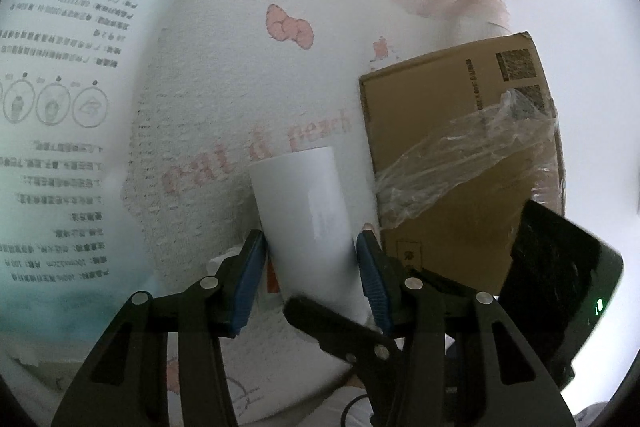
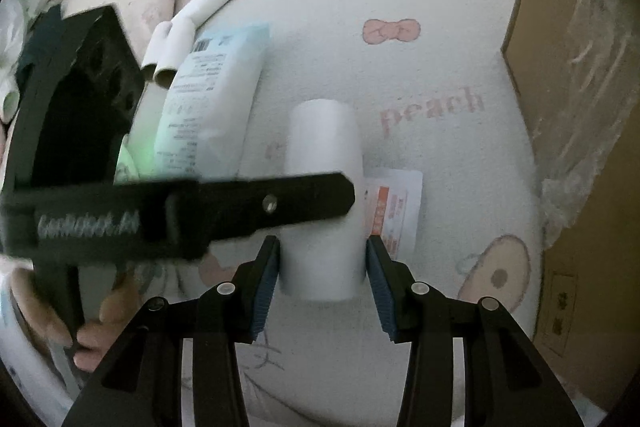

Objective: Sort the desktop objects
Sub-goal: 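Lift the white tube with the right gripper while the left gripper steadies it, then carry the held tube over the box and lower it beside the white rolls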

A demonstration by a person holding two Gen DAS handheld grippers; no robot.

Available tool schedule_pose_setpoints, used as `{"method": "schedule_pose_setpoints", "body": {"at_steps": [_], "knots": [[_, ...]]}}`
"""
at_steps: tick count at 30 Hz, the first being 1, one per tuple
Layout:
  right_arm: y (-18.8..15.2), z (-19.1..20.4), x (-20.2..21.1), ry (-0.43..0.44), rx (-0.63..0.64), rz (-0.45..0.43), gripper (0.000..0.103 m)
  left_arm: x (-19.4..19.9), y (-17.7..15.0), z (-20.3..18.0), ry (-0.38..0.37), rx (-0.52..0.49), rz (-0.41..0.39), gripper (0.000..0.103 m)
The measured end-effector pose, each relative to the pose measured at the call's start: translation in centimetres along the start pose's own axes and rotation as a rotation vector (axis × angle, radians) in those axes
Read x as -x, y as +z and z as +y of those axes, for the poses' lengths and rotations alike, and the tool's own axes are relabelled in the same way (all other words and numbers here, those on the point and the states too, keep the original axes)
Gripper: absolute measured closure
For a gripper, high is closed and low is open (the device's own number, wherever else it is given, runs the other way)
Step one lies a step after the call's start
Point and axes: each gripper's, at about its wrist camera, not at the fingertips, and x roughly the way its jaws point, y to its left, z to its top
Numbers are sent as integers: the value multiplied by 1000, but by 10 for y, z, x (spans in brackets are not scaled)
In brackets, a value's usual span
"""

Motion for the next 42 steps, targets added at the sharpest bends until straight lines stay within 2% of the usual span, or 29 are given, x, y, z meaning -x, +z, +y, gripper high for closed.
{"method": "schedule_pose_setpoints", "body": {"at_steps": [3, 10, 12, 15, 19, 22, 28, 35, 42], "knots": [[5, 0, -5, 31, -19, 0, 62, 4, 0, -2, 8, -12, -20, 53], [-3, 21, 13, 11, 33, -46, 63, 21, -3, -13, -8, -42, -84, 55], [17, 37, -8, 9, 40, -63, 63, 29, -2, -20, -10, -53, -102, 55], [19, 42, 4, 10, 53, -101, 63, 40, 1, -33, -9, -68, -127, 55], [16, 41, 39, 17, 70, -159, 63, 54, 6, -58, -17, -100, -167, 55], [21, 43, 50, 32, 79, -204, 63, 69, 12, -78, -30, -123, -210, 55], [22, 40, 96, 31, 83, -317, 63, 84, 15, -132, -12, -240, -250, 55], [3, 29, 149, 43, 62, -424, 63, 87, 13, -190, 8, -350, -251, 54], [-16, 5, 192, 29, 17, -531, 63, 74, 9, -250, 6, -474, -259, 54]]}}
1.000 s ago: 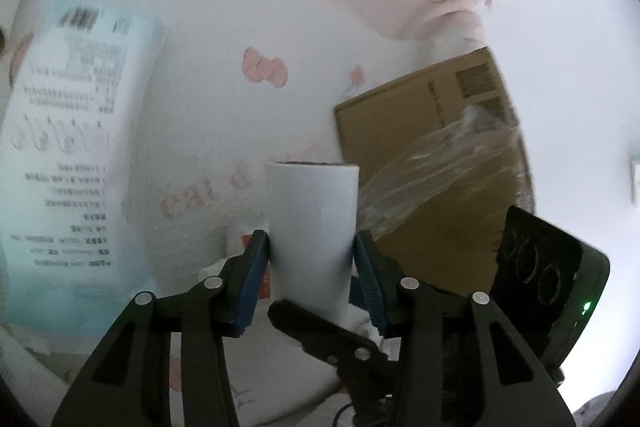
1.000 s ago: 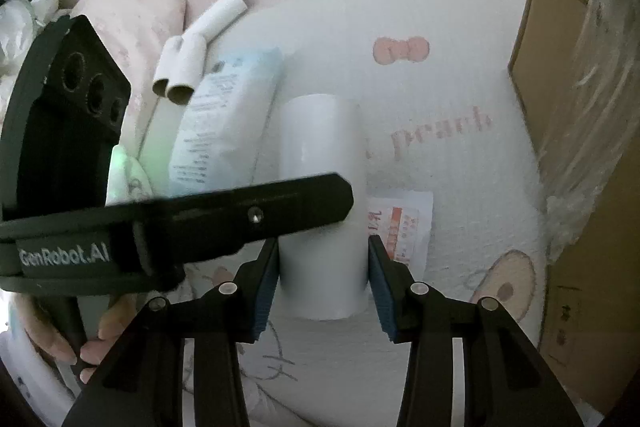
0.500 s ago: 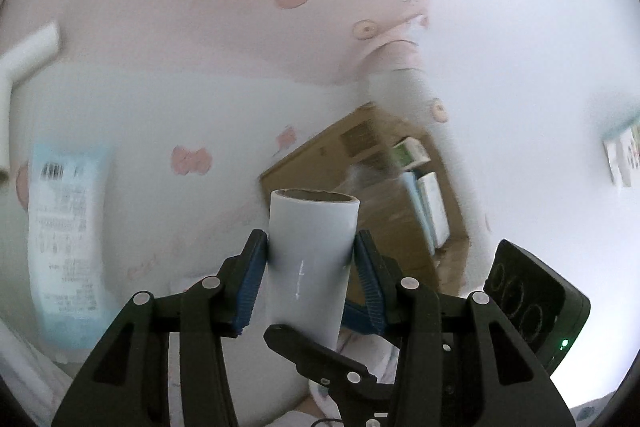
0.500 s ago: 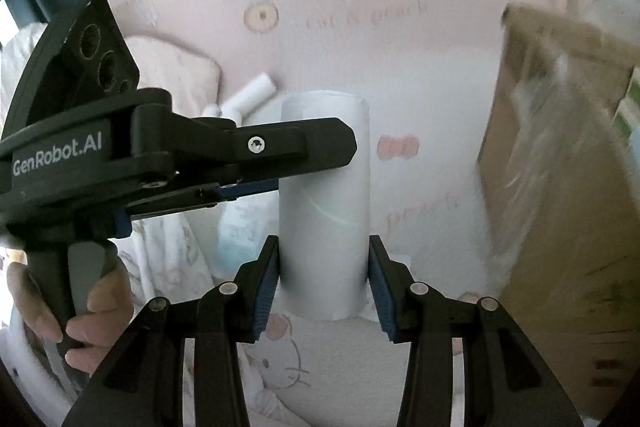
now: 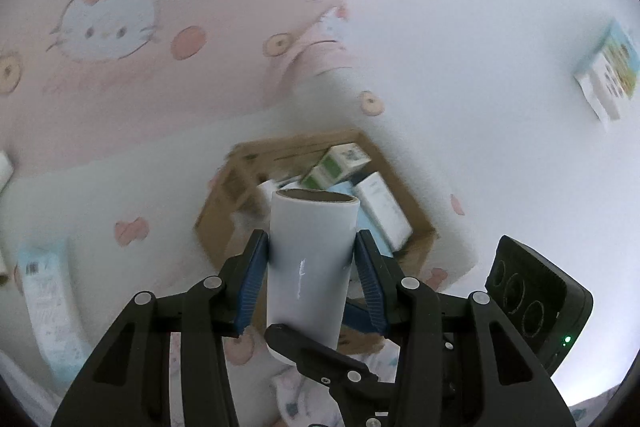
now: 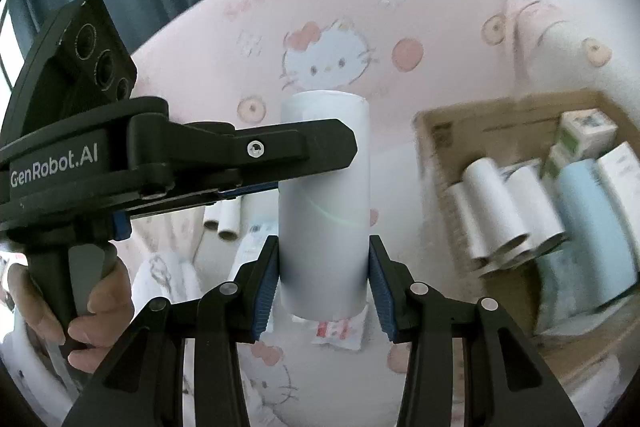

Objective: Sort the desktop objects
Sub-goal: 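Carry the held tube over the box and lower it beside the white rolls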

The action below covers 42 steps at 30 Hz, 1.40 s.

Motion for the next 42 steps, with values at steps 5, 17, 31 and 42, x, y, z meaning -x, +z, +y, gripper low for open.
{"method": "schedule_pose_setpoints", "body": {"at_steps": [5, 17, 31, 42], "knots": [[8, -16, 15, -33, -27, -39, 63, -17, 11, -25, -20, -41, 15, 54], [39, -76, 4, -104, -67, -33, 63, -72, 40, -67, -58, -102, 103, 54], [50, -138, -16, -166, -118, 85, 63, -148, 60, -75, -14, -91, 264, 54], [83, -161, -46, -200, -69, 140, 63, -179, 96, -38, -71, 91, 296, 55]]}}
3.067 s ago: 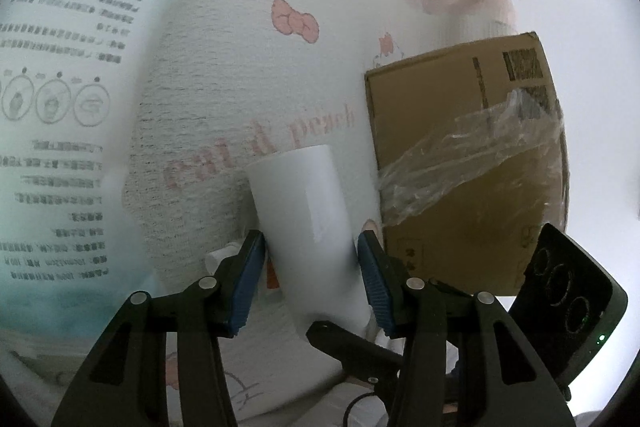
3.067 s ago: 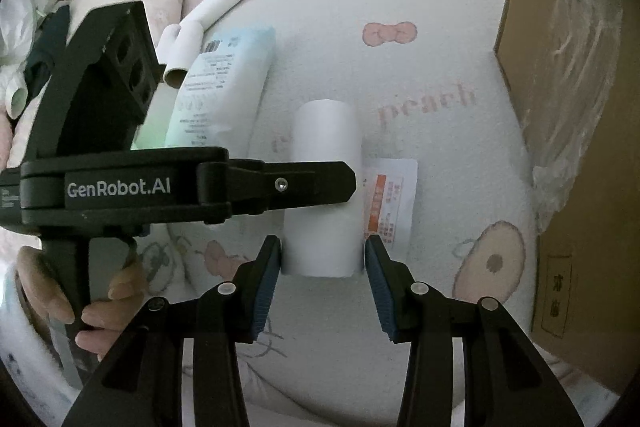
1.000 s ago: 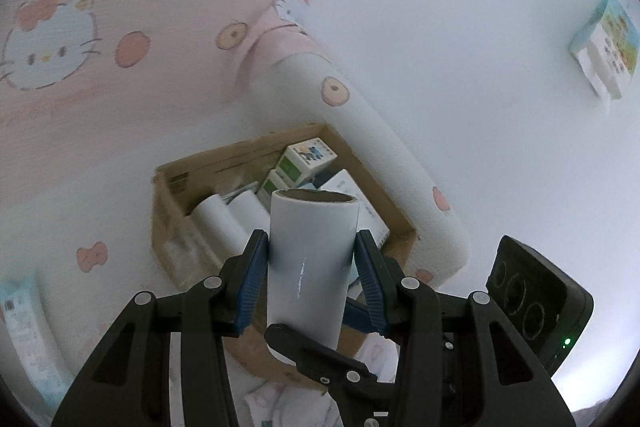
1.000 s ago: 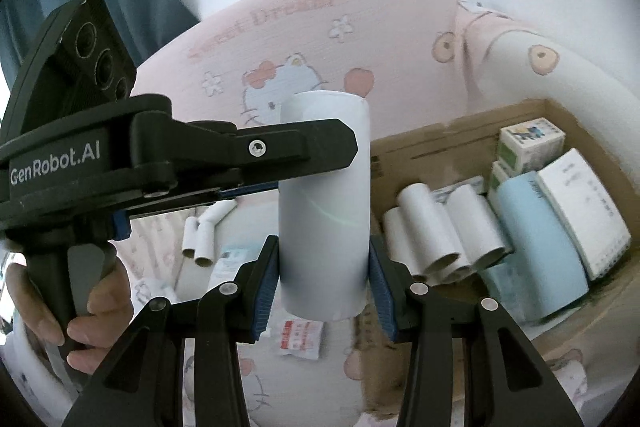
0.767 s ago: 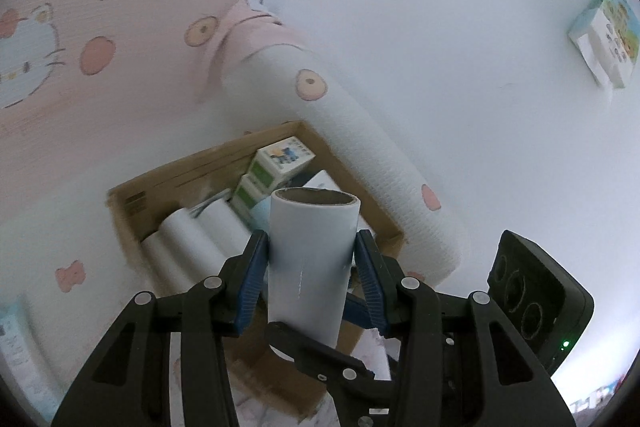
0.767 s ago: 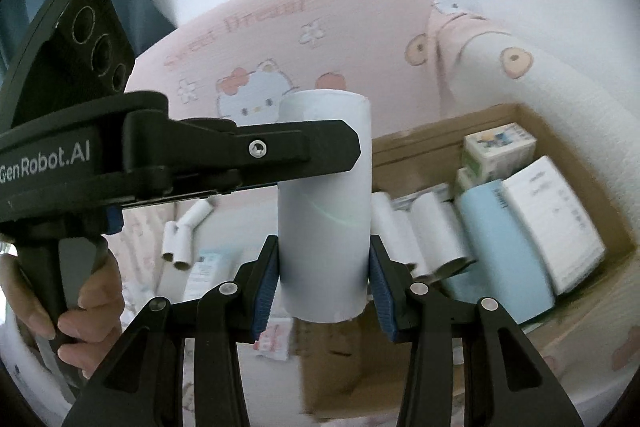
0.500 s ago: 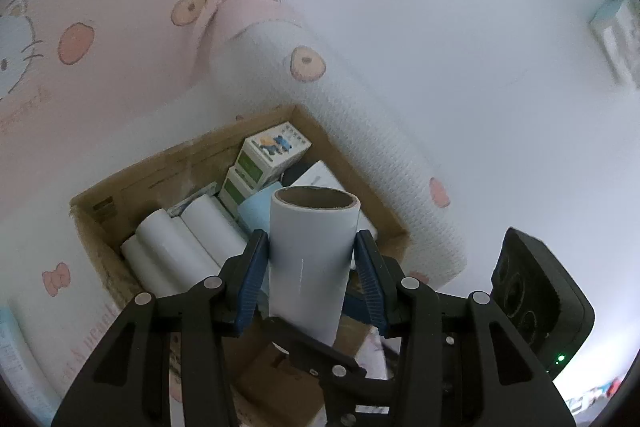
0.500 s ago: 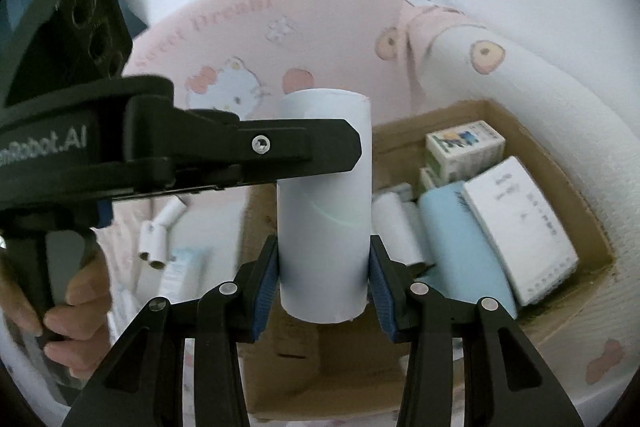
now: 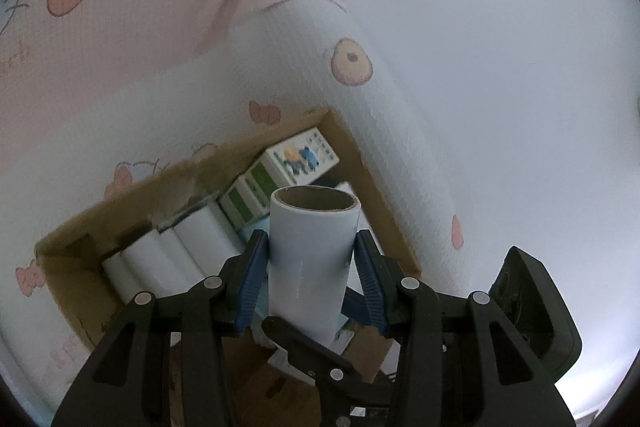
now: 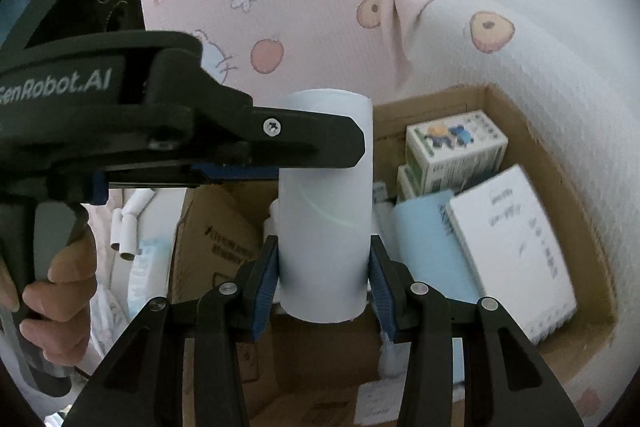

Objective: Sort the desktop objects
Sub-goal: 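Carry the held tube over the box and lower it beside the white rolls, then open the right gripper while the left gripper opens, releasing the tube upright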

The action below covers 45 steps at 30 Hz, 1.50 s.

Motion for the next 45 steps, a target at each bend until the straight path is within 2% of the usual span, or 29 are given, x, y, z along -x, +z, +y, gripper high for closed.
{"method": "schedule_pose_setpoints", "body": {"at_steps": [5, 9, 12, 17, 21, 24, 29, 32, 34, 37, 40, 45], "knots": [[11, -10, -16, 23, -19, 55, 63, -16, 12, 6, 51, 33, 26, 55], [12, -13, -34, -2, 3, 114, 63, -29, 14, 15, 84, 61, 61, 55], [11, -19, -47, 44, 1, 164, 63, -36, 14, 26, 97, 105, 91, 55], [11, -21, -63, 60, 16, 227, 63, -44, 13, 46, 95, 201, 108, 55], [13, -23, -79, 97, 9, 259, 63, -49, 15, 50, 140, 201, 112, 55], [13, -23, -90, 115, 11, 306, 63, -54, 15, 58, 163, 238, 144, 55], [7, -25, -106, 68, 29, 394, 63, -58, 10, 66, 209, 248, 183, 58], [7, -33, -107, 107, -21, 392, 63, -56, 11, 74, 220, 275, 186, 59], [7, -32, -106, 110, -6, 387, 63, -53, 12, 76, 198, 293, 178, 59], [6, -26, -107, 155, 27, 393, 63, -48, 12, 69, 235, 251, 164, 59], [7, -21, -106, 141, 65, 391, 62, -44, 10, 57, 293, 166, 161, 59], [9, -30, -102, 143, 9, 366, 61, -41, 9, 44, 340, 73, 159, 58]]}}
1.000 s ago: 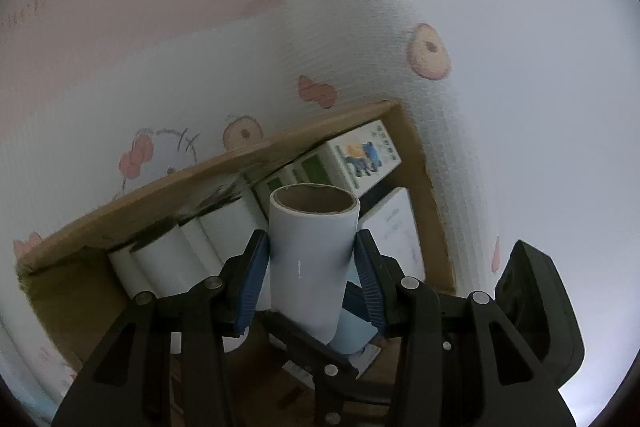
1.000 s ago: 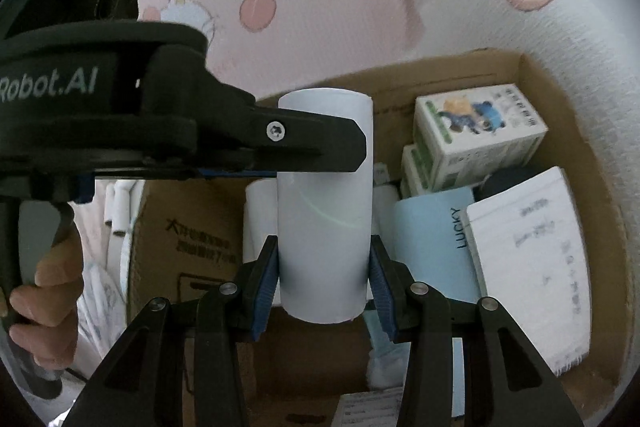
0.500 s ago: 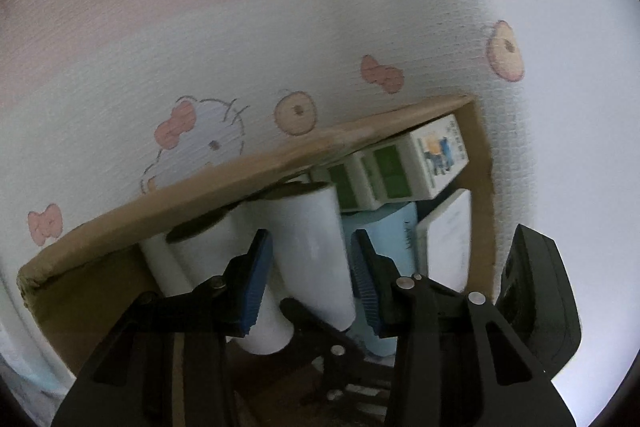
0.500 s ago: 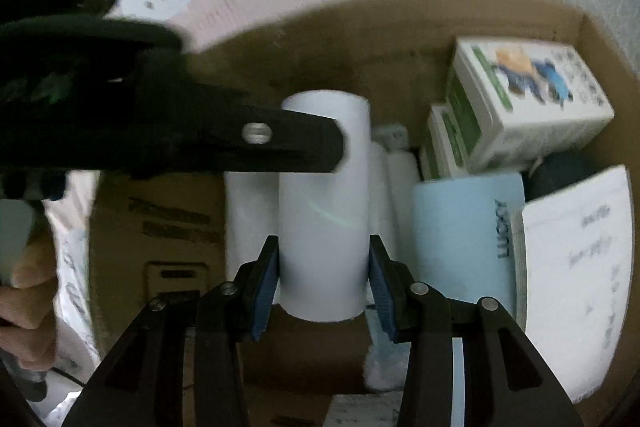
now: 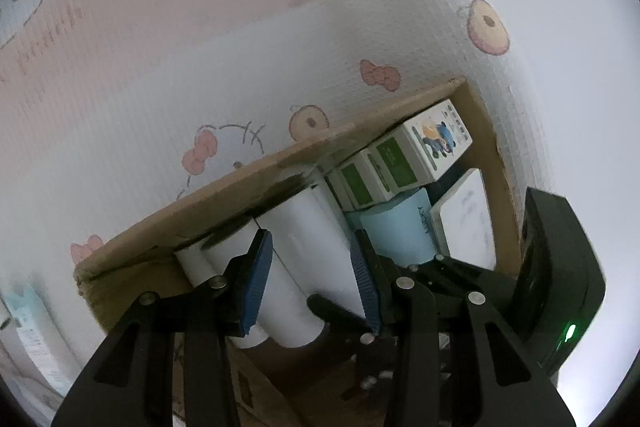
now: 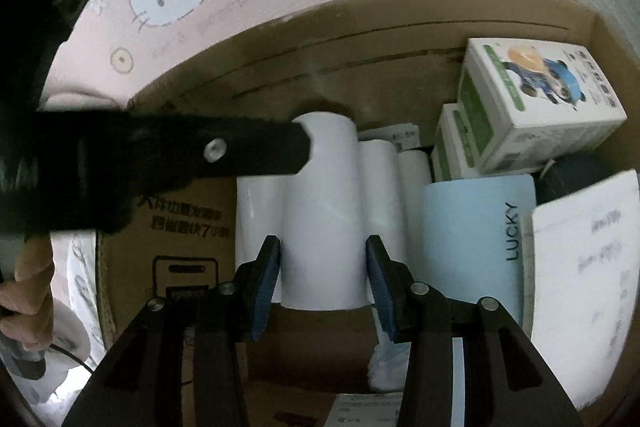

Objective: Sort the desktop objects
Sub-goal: 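Open the right gripper while the left gripper opens, releasing the tube upright, then withdraw both grippers up and away from the box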

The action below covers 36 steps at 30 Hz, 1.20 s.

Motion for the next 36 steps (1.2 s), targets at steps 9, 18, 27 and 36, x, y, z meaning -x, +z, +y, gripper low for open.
{"method": "schedule_pose_setpoints", "body": {"at_steps": [9, 18, 27, 36], "knots": [[-9, -18, 17, 131, -158, -79, 60, 4, -12, -1, 110, -32, -42, 79], [-5, -11, 16, 130, -184, -103, 80, -4, -18, 0, 120, -6, -28, 87], [-10, -21, 4, 155, -225, -80, 84, -8, -30, -10, 173, -103, -35, 91], [-18, -12, 26, 20, -112, -102, 84, 1, -34, -11, 162, -109, 4, 89]]}}
